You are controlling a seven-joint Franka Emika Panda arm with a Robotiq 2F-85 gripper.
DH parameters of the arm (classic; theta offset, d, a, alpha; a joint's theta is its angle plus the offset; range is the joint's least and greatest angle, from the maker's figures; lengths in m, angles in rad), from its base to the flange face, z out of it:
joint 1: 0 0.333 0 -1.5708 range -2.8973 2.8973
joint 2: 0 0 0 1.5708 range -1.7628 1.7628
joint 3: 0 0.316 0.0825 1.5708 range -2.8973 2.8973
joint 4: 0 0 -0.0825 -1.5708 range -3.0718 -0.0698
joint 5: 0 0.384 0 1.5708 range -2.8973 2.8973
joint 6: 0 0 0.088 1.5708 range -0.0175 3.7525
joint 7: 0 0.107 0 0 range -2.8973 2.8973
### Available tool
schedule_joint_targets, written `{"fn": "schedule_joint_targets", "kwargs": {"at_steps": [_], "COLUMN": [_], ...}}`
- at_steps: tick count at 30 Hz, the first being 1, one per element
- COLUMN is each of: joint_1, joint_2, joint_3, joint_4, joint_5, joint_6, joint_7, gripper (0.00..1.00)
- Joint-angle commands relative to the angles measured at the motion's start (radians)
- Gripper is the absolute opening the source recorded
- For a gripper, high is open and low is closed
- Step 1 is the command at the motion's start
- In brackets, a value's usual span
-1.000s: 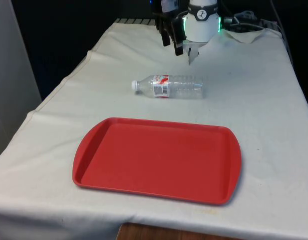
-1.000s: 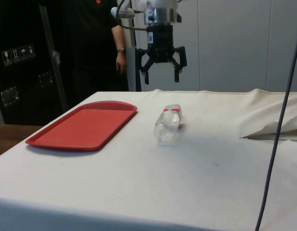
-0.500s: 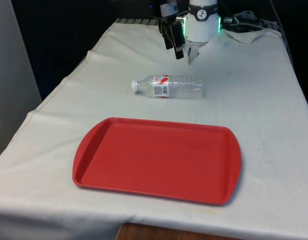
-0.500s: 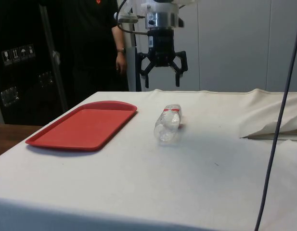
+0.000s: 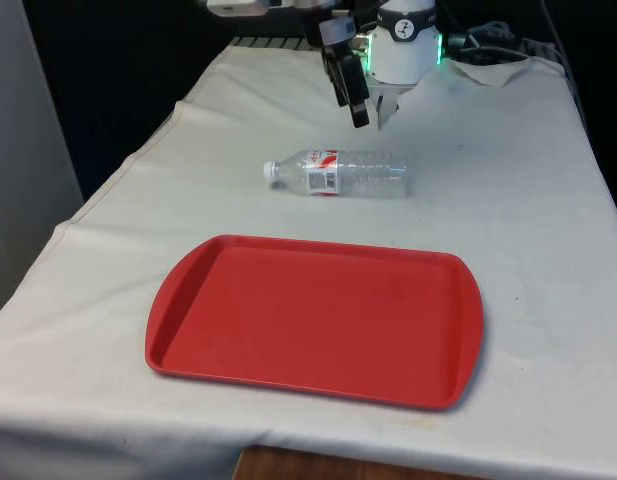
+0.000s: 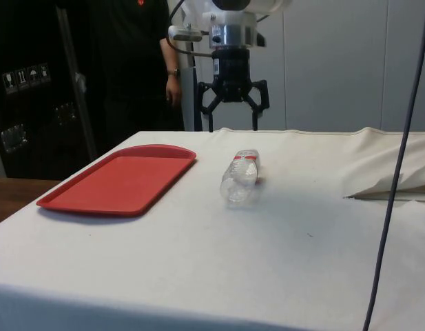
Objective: Place the bottle upright on the tray.
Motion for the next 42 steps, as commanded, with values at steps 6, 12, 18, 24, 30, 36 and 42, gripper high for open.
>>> {"fn": "schedule_joint_targets", "kwargs": {"at_steps": [6,12,18,24,30,36,42], "joint_1": [0.0,0.0,-0.004,-0.007,-0.011,-0.015,-0.018], "joint_2": [0.018,0.031,0.049,0.062,0.073,0.085,0.098], "joint_3": [0.002,0.0,-0.002,-0.014,-0.027,-0.041,-0.053], "joint_4": [-0.001,0.001,0.002,0.006,0.011,0.016,0.022], "joint_5": [0.05,0.067,0.111,0.127,0.14,0.161,0.188], "joint_6": [0.014,0.007,0.014,0.01,0.005,-0.002,-0.013], "joint_7": [0.004,0.007,0.004,0.002,-0.003,-0.01,-0.022], "gripper": [1.0,1.0,1.0,1.0,1.0,1.0,1.0]}}
